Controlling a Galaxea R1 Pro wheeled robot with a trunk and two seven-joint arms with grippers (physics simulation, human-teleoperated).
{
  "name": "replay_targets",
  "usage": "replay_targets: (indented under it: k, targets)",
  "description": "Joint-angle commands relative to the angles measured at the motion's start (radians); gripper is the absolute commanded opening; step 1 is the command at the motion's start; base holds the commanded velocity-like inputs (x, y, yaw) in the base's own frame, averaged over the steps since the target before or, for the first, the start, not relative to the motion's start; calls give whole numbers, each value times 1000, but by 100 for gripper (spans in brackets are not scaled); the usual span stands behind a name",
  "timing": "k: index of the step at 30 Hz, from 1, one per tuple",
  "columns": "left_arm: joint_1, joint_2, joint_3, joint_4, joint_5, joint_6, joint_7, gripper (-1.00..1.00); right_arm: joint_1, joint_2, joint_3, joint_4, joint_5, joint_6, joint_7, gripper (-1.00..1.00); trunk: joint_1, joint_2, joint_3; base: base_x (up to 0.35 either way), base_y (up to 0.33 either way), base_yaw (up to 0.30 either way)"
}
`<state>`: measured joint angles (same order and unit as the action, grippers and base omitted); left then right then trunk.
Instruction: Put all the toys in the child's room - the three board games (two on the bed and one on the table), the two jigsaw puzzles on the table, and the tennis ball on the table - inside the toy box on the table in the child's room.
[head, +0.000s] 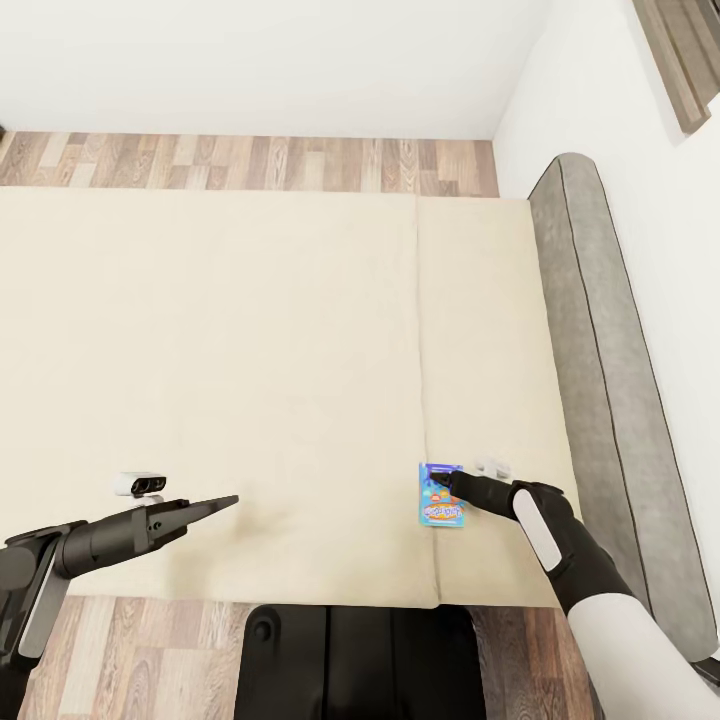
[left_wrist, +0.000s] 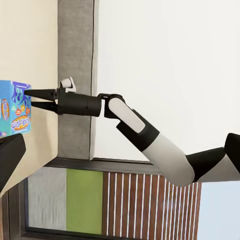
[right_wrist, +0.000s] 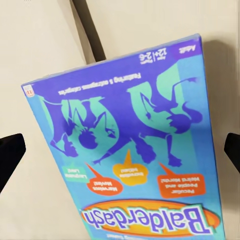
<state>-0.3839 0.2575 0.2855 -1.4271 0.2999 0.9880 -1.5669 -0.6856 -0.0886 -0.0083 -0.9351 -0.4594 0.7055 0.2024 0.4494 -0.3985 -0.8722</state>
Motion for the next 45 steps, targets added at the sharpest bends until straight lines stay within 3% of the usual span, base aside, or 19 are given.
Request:
replay_targets:
  k: [1,45]
  targets:
    - [0,0,0,0,-1,11,-4,100,0,-1,-1,-1,1,5,3,100,1,-2,-1,0,0,0]
    - [0,3,10,1,-1,11,-4,100,12,4,-2,1,2,2,6,100,1,-2,-10,0,11,0]
